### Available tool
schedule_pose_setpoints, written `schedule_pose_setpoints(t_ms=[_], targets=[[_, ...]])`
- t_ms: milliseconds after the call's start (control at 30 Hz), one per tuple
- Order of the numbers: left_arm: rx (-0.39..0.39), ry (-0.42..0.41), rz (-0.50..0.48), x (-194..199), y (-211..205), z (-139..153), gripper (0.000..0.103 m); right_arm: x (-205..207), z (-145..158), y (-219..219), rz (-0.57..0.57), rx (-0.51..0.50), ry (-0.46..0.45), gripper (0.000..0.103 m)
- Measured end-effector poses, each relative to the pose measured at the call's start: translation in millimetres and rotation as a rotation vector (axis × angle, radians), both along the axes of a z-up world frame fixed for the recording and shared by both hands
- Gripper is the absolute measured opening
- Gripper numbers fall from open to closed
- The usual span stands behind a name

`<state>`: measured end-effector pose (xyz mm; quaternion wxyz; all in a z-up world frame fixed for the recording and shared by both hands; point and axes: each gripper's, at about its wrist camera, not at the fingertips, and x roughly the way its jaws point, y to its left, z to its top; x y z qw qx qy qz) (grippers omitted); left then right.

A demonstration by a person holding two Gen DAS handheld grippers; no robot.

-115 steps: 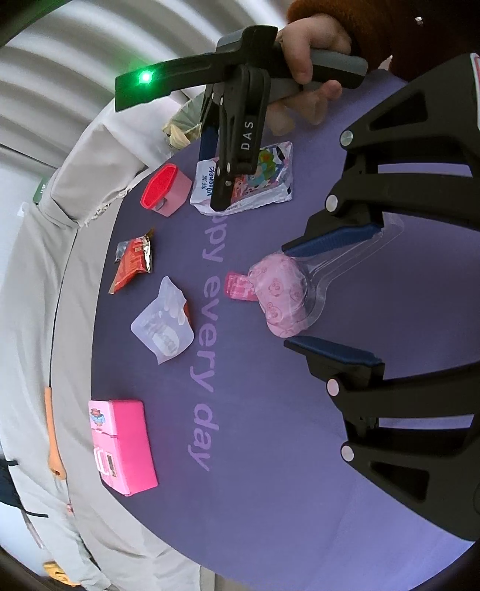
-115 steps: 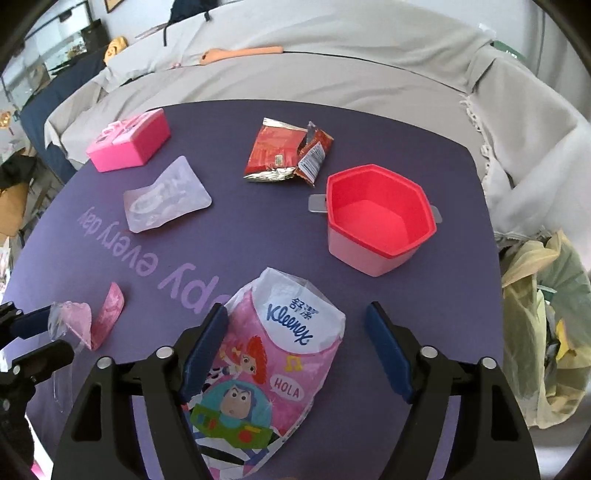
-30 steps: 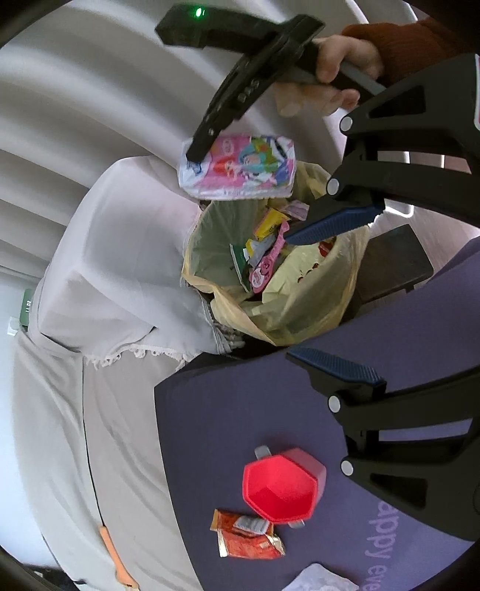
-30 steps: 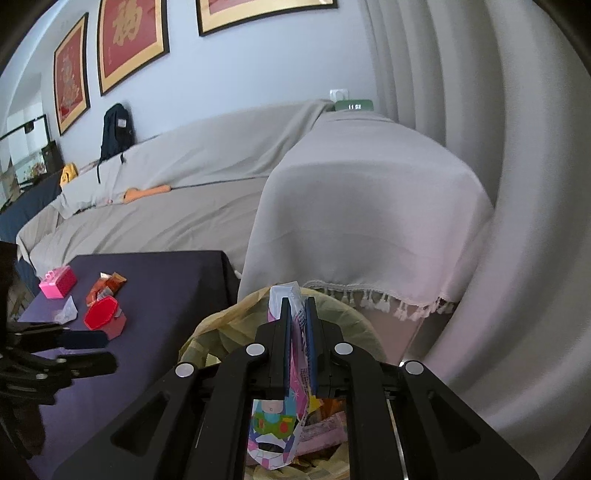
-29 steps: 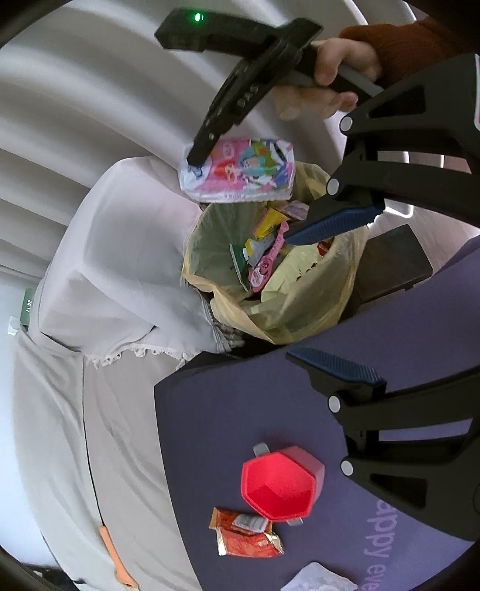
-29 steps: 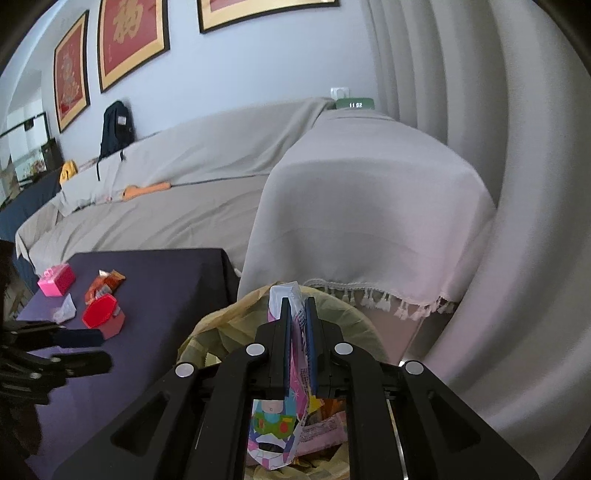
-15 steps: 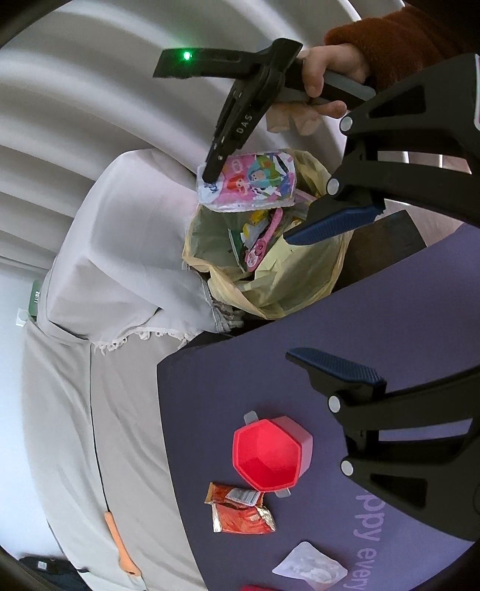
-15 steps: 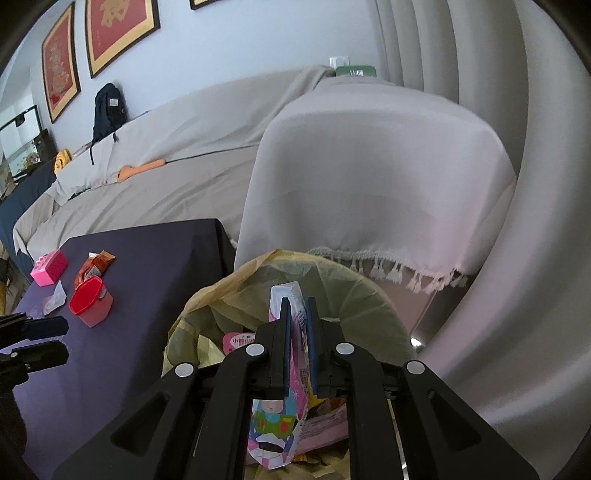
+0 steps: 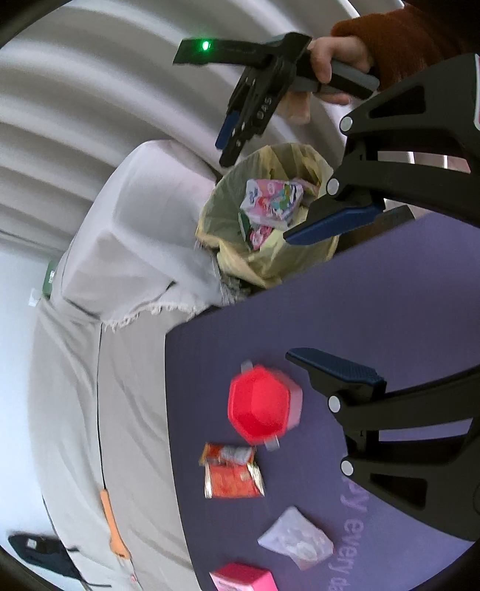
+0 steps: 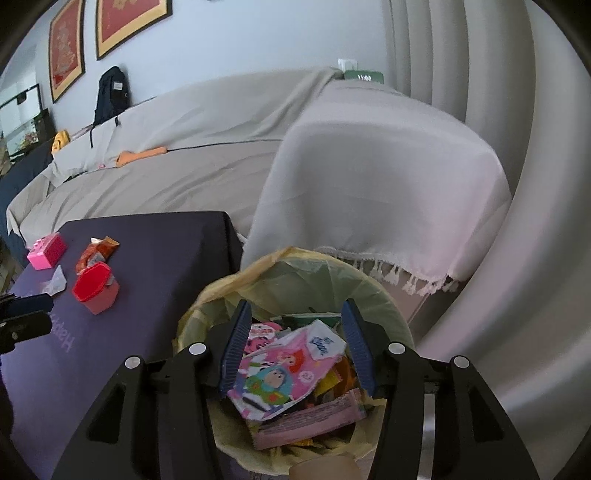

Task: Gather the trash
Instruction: 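Grasp the red snack packet with the right gripper and lift it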

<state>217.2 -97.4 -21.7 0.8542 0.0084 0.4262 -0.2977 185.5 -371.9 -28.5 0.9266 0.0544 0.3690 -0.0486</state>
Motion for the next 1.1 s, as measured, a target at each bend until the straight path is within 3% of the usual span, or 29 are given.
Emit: schedule_pose_setpoints(t_ms=[267, 400, 567, 667, 967, 1100], targets=[[-0.009, -0.022, 0.145, 8, 80, 1, 0.055, -6, 24, 34, 0.053, 0.013, -0.038, 0.049], [-0.016, -0.031, 0.254, 14, 133, -2, 0.055, -4, 31, 66, 0.114, 0.01, -0.052, 0.059], [-0.001, -0.016, 0.364, 22, 195, -18, 0.055, 7, 32, 112, 0.199, -0.009, -0.068, 0.065], [0.012, 0.011, 0.401, 31, 220, -31, 0.055, 19, 25, 142, 0.271, 0.001, -0.027, 0.065], [0.033, 0.045, 0.426, 56, 244, -51, 0.055, 56, 6, 212, 0.364, 0.006, 0.046, 0.065], [0.068, 0.034, 0.428, 54, 246, -54, 0.055, 82, 1, 240, 0.353, -0.017, 0.072, 0.065]])
